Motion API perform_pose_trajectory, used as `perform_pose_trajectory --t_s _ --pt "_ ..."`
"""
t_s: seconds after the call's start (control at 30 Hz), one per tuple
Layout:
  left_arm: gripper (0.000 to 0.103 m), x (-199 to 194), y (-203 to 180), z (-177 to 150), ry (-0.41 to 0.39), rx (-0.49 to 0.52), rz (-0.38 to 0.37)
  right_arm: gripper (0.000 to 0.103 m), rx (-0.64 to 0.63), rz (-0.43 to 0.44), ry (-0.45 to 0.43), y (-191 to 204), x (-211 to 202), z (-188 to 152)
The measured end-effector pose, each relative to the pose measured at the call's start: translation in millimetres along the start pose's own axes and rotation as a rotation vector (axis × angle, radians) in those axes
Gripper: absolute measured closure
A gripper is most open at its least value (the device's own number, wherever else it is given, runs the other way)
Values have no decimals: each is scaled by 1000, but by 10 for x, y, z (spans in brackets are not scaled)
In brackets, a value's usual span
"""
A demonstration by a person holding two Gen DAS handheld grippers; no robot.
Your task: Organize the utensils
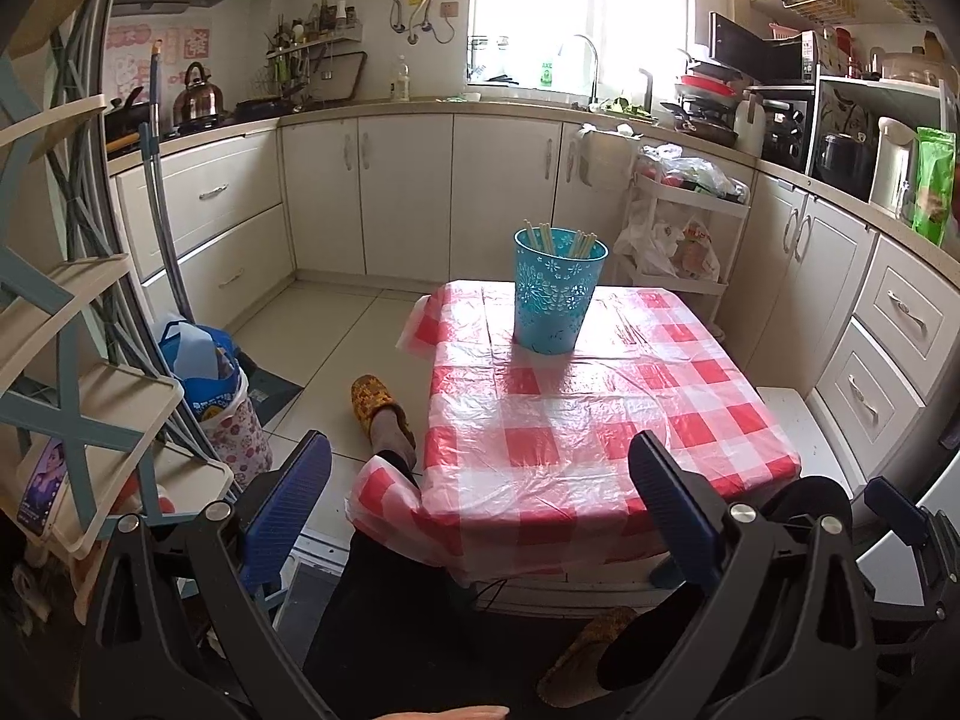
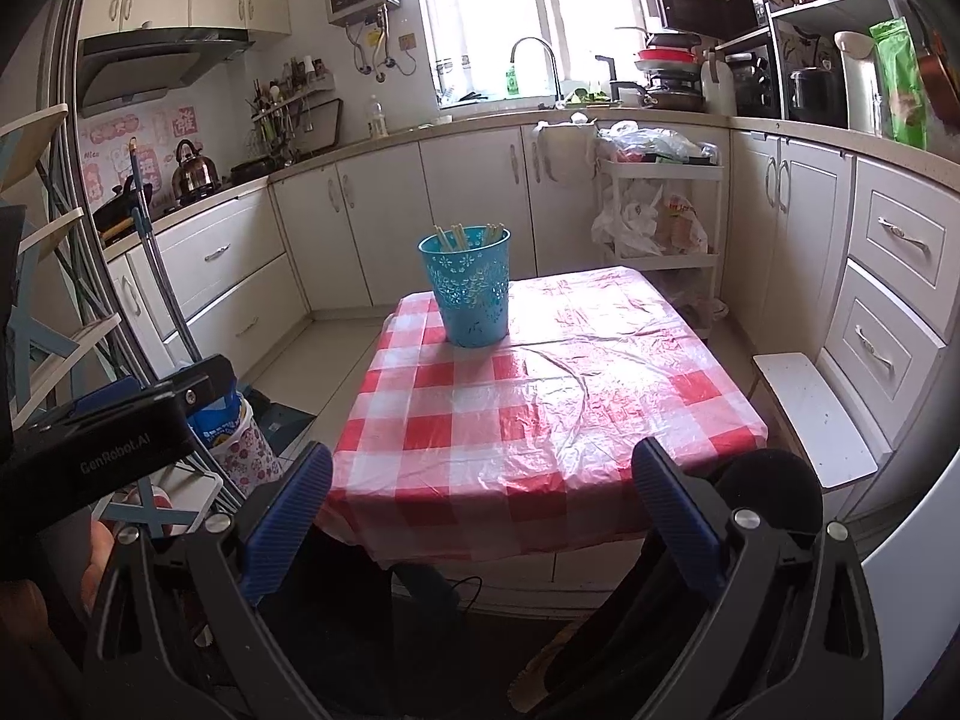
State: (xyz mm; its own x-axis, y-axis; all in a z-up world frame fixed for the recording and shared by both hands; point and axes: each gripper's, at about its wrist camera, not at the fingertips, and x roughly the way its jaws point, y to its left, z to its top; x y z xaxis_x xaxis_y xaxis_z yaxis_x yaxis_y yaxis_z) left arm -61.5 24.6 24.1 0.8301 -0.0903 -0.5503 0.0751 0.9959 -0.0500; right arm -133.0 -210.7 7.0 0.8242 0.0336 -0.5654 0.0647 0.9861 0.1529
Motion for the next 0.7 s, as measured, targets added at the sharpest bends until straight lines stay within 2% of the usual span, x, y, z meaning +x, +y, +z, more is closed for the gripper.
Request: perform_pose_trajectory --t_s 0.7 --pt "8 -6 12 -1 -2 5 5 7 -10 3 4 23 15 -43"
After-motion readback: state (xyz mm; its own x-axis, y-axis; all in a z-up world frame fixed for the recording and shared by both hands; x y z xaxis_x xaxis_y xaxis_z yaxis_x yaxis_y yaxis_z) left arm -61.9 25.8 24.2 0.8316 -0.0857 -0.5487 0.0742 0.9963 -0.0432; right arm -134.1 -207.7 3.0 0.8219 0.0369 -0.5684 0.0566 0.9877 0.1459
